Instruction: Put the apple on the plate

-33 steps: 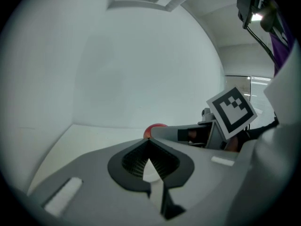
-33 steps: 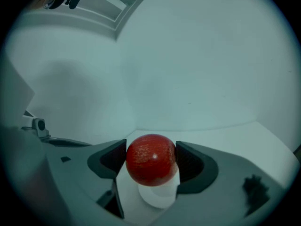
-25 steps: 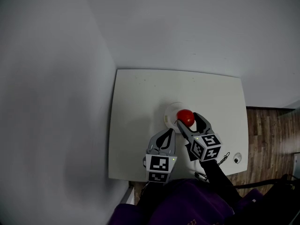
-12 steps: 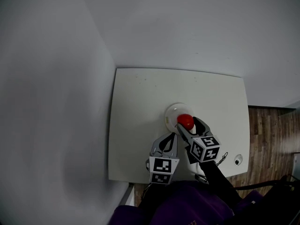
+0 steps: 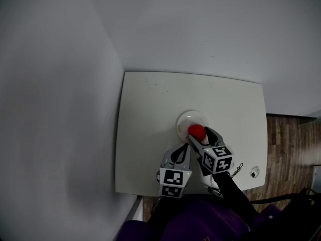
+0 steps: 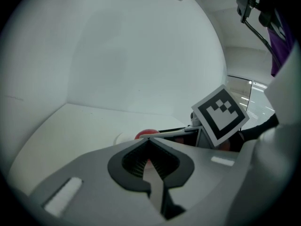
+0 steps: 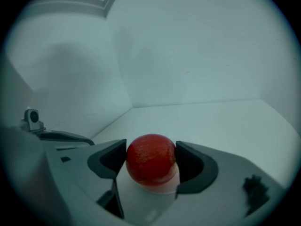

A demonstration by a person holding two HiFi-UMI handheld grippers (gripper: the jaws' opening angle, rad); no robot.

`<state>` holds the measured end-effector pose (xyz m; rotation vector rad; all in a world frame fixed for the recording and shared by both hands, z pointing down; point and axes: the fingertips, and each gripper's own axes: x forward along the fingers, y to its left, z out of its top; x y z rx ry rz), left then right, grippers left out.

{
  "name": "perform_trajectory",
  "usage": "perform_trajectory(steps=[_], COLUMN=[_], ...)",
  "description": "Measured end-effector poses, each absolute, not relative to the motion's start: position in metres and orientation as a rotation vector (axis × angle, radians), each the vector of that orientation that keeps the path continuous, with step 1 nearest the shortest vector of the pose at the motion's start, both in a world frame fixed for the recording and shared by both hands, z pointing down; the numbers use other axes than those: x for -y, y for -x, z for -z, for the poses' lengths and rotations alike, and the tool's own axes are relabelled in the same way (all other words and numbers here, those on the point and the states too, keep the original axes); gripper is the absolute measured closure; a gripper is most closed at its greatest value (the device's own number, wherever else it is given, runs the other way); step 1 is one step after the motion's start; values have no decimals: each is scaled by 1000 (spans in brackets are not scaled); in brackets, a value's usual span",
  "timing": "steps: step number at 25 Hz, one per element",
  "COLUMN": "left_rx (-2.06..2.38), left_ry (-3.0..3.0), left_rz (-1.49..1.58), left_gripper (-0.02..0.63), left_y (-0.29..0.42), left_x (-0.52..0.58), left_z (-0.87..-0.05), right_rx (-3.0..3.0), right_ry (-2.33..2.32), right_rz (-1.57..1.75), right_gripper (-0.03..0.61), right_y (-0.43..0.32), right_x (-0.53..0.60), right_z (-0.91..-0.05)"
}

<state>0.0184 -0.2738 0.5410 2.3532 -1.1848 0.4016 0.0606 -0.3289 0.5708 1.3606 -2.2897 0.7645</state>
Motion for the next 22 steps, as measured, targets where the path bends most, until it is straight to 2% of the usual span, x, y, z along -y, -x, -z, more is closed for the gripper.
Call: perform_trajectory(steps=[7,12,14,22], left_rx=[1172,1186,1189,1243], left_ry=[-2358,-2366,-2361,-2333], left_rz=[-400,-395,-389,-362], left_gripper=[606,604,549,543], left_y=[-17,-16,-16,-7], left_x=[273,275,276,279], left_z=[-543,-541,-540,-537], right_rx=[2294,2339,2339,2370], right_ry=[-1323,-1254,-1241,-1228], right_rz=[-735,-887,-892,-890], right_gripper=[244,244,244,244], right_y=[-56,-52,-52,-53], right_x=[329,328,328,331], right_z=[-574,-578,-577,-563])
